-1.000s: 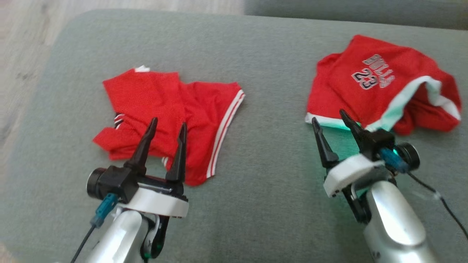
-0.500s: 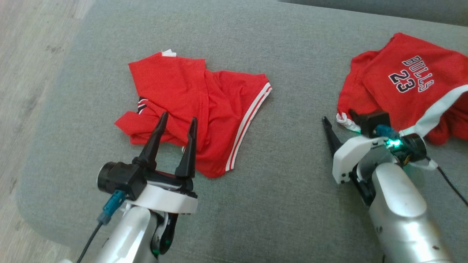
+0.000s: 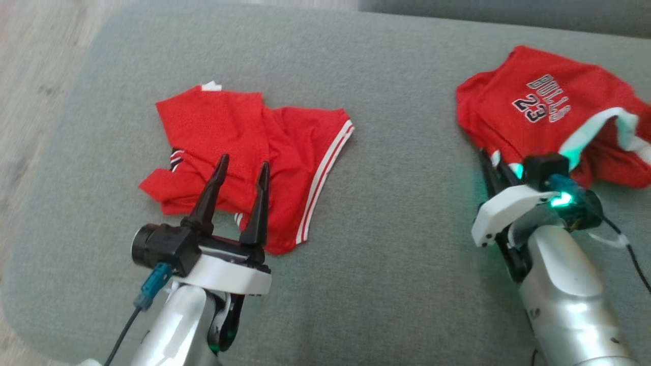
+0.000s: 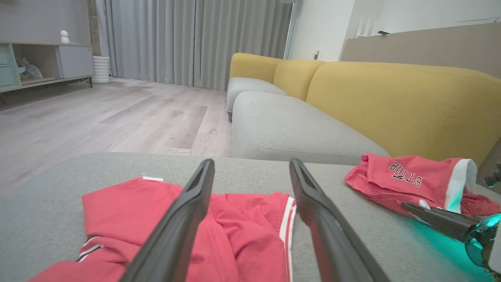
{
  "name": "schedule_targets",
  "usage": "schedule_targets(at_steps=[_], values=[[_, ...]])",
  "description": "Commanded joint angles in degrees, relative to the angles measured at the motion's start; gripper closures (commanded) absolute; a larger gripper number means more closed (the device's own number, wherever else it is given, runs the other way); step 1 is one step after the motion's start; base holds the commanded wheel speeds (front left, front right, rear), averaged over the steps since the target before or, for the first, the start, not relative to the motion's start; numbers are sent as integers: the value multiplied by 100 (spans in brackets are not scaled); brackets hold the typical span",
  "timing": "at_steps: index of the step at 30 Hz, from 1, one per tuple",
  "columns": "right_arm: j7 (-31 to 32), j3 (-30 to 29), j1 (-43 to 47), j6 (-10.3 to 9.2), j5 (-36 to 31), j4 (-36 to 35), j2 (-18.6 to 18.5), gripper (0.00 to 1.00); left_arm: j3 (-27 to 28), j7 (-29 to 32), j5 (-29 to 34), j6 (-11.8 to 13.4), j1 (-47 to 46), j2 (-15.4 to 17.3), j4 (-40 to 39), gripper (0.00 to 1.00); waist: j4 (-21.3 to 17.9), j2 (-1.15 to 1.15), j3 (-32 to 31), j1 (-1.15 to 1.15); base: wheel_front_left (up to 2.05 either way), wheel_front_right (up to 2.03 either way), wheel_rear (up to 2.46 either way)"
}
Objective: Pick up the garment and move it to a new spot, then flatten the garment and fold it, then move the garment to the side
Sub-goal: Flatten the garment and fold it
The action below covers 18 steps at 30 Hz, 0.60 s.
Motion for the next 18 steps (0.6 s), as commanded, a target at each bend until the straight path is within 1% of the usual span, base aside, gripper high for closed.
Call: schedule_targets(at_steps=[1,5,8,11,15,18], values=[[-199,-14,-193,-4,20,-217,23,100,255,-53,51,-22,-144,17,-129,0,-85,0,-124,0,0,0,0],[-430,-453,-356,-4,-151,-312,23,100,311,-53,70,-44,-70,-23,-110,0,-118,0,-296,0,0,0,0],[-498,-542,-531,-4,-152,-364,23,100,345,-53,84,-66,13,-36,-83,0,-114,0,-418,0,0,0,0],[-544,-273,-862,-4,-20,-464,23,100,398,-53,97,-73,91,-49,-65,0,-128,0,-532,0,0,0,0],[-593,191,-1604,-4,504,-752,23,100,464,-53,120,-65,188,-67,-47,0,-183,0,-681,0,0,0,0],[-677,157,-2252,-4,755,-1075,23,100,495,-53,144,-58,264,-83,-56,0,-245,0,-792,0,0,0,0]])
